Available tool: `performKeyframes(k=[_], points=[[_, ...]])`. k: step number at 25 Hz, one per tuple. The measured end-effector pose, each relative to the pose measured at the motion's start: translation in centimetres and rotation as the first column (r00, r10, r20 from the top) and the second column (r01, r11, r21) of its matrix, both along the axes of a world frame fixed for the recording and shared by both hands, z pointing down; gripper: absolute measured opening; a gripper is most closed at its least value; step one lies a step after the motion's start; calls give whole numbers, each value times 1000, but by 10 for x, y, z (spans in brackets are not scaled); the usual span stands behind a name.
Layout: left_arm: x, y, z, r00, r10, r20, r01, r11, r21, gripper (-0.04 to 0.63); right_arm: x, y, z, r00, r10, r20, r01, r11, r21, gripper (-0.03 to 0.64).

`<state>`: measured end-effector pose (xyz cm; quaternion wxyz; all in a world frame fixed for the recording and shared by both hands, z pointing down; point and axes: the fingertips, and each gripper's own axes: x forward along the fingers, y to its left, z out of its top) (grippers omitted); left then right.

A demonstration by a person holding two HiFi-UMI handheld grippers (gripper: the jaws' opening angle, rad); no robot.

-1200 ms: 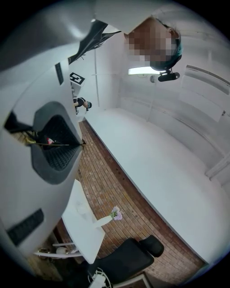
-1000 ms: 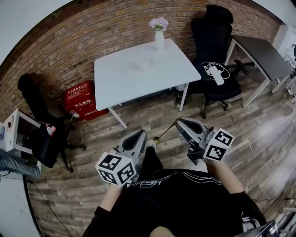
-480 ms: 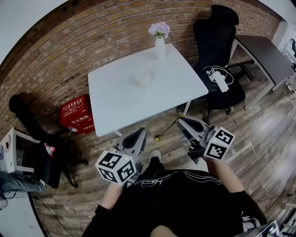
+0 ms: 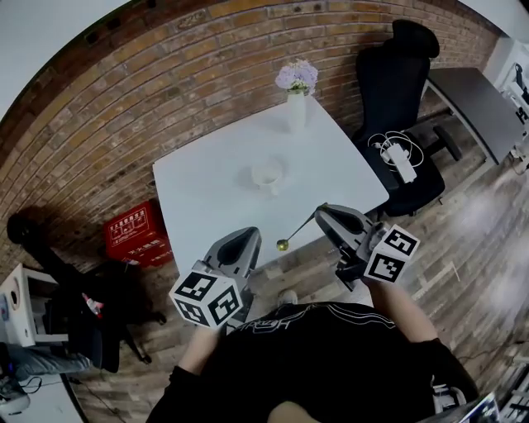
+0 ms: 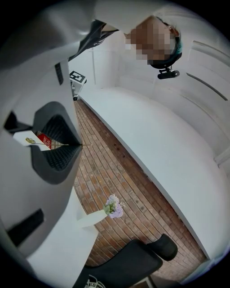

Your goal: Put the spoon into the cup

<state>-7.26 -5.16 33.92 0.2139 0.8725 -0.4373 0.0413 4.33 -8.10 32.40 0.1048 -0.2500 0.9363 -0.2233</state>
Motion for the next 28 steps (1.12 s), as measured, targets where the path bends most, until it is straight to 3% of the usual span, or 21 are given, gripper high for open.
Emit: performKeyframes(k=[12, 19, 28], points=[[-35, -103, 18, 998, 65, -19, -65, 997, -37, 5, -28, -100, 14, 995, 94, -22, -95, 995, -37, 0], [-54, -125, 40, 998, 50, -38, -53, 995, -80, 5, -33, -128, 18, 983, 169, -68, -170, 986, 4, 0], [-73, -138, 63, 999, -7, -34, 3, 992, -128, 5, -49, -164, 35, 981, 157, -118, -157, 988, 12, 0]])
